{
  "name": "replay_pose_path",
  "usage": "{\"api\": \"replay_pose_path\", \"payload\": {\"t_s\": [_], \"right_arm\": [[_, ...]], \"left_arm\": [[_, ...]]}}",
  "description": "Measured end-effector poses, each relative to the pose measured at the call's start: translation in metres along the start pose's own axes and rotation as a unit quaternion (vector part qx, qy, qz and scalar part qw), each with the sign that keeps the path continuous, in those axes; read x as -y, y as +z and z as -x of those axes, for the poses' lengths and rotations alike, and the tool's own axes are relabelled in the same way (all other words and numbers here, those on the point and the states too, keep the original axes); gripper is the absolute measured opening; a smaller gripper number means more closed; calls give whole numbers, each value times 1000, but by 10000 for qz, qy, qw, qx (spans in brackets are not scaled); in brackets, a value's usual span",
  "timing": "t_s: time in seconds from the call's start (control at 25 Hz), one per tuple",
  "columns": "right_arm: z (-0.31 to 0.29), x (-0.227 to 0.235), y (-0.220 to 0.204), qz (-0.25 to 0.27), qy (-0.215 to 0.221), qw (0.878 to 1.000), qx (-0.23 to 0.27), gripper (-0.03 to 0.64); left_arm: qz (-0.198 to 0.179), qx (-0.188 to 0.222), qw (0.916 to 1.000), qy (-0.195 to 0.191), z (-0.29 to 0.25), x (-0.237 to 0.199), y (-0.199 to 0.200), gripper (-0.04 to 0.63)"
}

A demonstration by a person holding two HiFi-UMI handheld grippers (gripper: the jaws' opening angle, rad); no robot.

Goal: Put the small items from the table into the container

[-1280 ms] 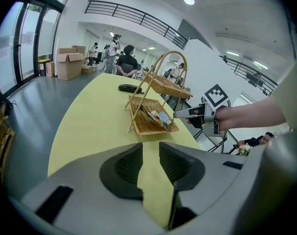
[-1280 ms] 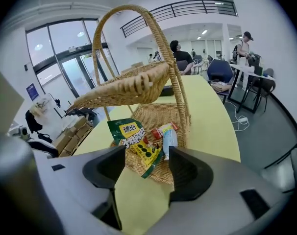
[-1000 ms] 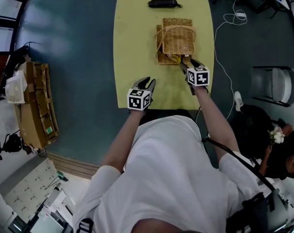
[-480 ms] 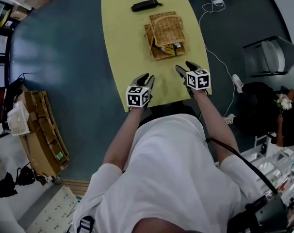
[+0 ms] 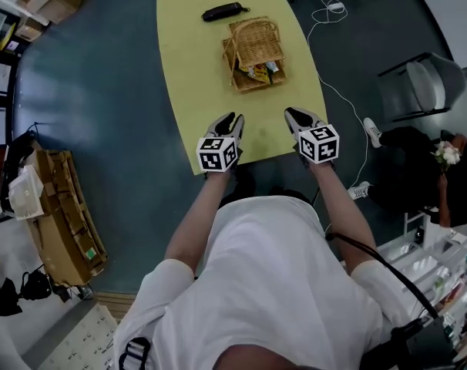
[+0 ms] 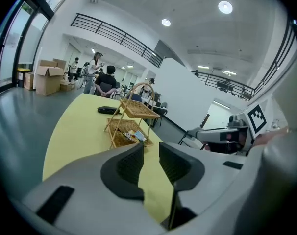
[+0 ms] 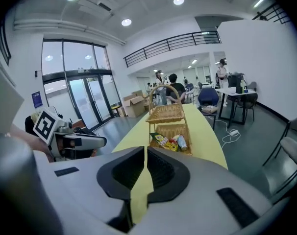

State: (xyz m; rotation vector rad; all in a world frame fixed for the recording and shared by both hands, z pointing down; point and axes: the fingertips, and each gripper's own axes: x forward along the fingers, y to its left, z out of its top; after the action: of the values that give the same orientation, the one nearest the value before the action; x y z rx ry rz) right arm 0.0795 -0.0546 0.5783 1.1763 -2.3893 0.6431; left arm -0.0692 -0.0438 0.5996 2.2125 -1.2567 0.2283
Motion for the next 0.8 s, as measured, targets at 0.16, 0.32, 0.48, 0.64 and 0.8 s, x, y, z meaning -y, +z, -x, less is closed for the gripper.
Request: {"api": "replay_pose_path", "payload": {"t_s": [0.16, 0.32, 0.48, 0.64, 0.8], "right_arm": [[40, -17, -9, 127, 232, 9995, 162, 12], [85, -40, -26, 286, 510, 9978, 318, 12], [135, -49, -61, 448, 719, 9959, 320, 12], [175, -52, -88, 400, 875, 9947, 370, 12], [199, -80, -104, 370, 1100, 9923, 436, 12]], "left_arm": [[-28, 16, 10000, -31, 13, 40, -18, 101], [-58, 91, 9999, -2, 38, 84, -42, 63], [-87, 221, 9996, 120, 64, 133, -70, 32], [-68, 390, 9987, 333, 93, 166, -90, 17], [-46, 485, 9974, 538, 137, 177, -105, 9]]}}
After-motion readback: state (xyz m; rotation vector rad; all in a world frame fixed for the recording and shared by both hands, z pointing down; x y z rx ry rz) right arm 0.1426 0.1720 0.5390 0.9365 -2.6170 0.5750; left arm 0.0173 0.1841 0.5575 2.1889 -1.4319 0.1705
